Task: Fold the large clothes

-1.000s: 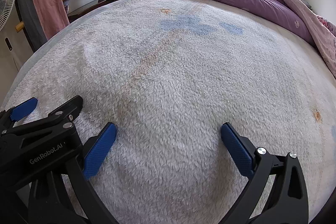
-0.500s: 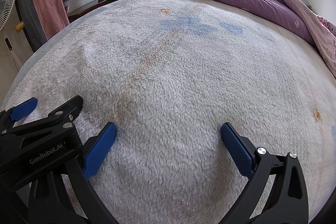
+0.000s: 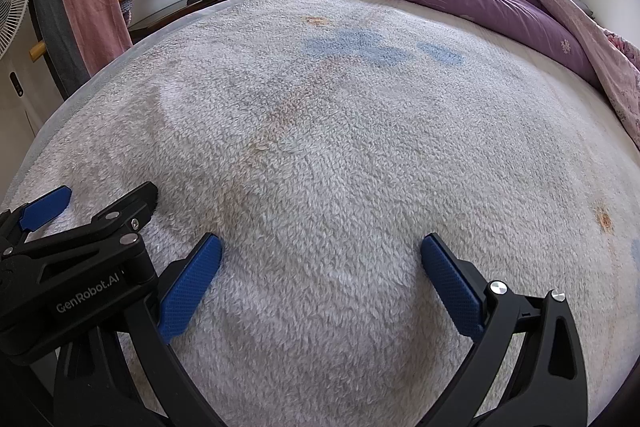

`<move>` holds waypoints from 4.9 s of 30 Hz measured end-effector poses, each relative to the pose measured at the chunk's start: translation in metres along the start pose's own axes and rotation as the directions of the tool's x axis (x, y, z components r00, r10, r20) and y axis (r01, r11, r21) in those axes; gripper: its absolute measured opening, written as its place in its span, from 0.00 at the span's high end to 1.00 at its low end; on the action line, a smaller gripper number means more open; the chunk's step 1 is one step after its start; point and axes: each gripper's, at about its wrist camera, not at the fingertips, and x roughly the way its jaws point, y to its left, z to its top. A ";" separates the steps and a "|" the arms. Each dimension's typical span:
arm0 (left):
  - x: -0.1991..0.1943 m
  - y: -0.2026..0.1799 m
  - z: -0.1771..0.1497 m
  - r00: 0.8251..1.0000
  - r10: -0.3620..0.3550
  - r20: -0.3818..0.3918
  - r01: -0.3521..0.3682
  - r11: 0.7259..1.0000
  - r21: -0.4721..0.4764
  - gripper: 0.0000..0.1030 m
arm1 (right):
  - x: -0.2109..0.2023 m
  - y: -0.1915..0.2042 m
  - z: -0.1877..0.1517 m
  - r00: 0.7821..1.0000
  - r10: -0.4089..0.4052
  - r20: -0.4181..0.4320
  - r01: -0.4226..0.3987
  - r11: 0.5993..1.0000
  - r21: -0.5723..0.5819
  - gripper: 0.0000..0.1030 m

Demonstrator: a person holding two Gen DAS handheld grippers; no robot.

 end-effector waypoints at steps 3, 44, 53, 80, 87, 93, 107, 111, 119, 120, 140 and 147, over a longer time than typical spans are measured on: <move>0.000 0.000 -0.001 1.000 0.000 0.000 0.000 1.000 0.000 0.05 | 0.000 0.001 0.000 1.000 0.000 0.000 0.000 1.000 0.000 0.07; -0.011 0.003 -0.013 1.000 -0.013 0.008 0.013 1.000 -0.014 0.05 | 0.006 0.012 0.003 1.000 -0.001 0.001 0.001 1.000 0.000 0.07; -0.010 0.002 -0.012 1.000 -0.013 0.007 0.013 1.000 -0.014 0.05 | 0.006 0.012 0.003 1.000 0.001 0.000 -0.001 1.000 0.001 0.07; -0.010 0.002 -0.013 1.000 -0.005 0.007 0.005 1.000 -0.011 0.05 | 0.006 0.012 0.003 1.000 0.001 0.000 -0.001 1.000 0.002 0.07; -0.010 0.001 -0.013 1.000 0.000 0.012 0.000 1.000 -0.010 0.05 | 0.006 0.011 0.003 1.000 0.000 0.001 0.000 1.000 0.001 0.07; -0.010 0.000 -0.013 1.000 -0.001 0.013 0.001 1.000 -0.010 0.05 | 0.005 0.012 0.004 1.000 -0.002 0.001 0.002 1.000 0.000 0.07; -0.013 0.000 -0.014 1.000 0.001 0.010 -0.001 1.000 -0.014 0.05 | 0.005 0.012 0.004 1.000 -0.001 0.001 0.001 1.000 0.001 0.07; -0.013 0.000 -0.014 1.000 0.001 0.009 -0.001 1.000 -0.014 0.05 | 0.005 0.012 0.004 1.000 -0.002 0.001 0.002 1.000 0.001 0.07; -0.014 0.000 -0.014 1.000 0.001 0.010 -0.001 1.000 -0.016 0.05 | 0.005 0.012 0.004 1.000 -0.002 0.001 0.002 1.000 0.001 0.07; -0.014 0.000 -0.014 1.000 0.002 0.010 -0.001 1.000 -0.015 0.05 | 0.005 0.013 0.004 1.000 -0.002 0.001 0.002 1.000 0.001 0.07; -0.015 0.000 -0.016 1.000 0.002 0.010 -0.002 1.000 -0.017 0.05 | 0.005 0.012 0.004 1.000 -0.002 0.001 0.002 1.000 0.001 0.07; -0.015 0.000 -0.017 1.000 0.002 0.010 -0.002 1.000 -0.017 0.05 | 0.005 0.013 0.003 1.000 -0.002 0.001 0.002 1.000 0.001 0.07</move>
